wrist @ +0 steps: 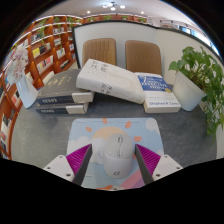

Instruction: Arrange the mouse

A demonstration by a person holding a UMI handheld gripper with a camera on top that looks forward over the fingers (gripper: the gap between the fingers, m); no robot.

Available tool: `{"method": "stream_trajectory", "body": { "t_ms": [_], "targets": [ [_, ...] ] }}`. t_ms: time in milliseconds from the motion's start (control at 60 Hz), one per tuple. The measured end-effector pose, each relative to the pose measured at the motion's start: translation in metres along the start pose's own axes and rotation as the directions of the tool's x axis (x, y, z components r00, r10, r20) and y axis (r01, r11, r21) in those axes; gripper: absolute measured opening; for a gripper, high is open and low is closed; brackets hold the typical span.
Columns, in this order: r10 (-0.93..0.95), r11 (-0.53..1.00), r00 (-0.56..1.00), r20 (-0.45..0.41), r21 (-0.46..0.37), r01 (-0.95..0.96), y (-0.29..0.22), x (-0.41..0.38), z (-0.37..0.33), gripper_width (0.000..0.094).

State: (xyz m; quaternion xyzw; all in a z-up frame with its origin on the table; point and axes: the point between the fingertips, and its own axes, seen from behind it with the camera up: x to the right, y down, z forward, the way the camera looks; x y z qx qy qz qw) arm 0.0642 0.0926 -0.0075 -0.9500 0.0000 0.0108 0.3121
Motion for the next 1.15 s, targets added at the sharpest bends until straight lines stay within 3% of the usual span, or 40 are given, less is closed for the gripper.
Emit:
{"method": "stream_trajectory", "body": {
  "t_ms": [300,583,1150],
  "targets": [
    [0.009,0.982,1.0,-0.017,0.191,-0.005,-0.046,-0.036,-0.127,0.086],
    [0.055,0.948,0.998,-0.025,0.316,-0.045,-0.038,-0.059,-0.246,0.0858],
    [0.016,0.936,1.0,-0.019,0.352,-0.008,0.006,-0.091,-0.318,0.0852]
  ]
}}
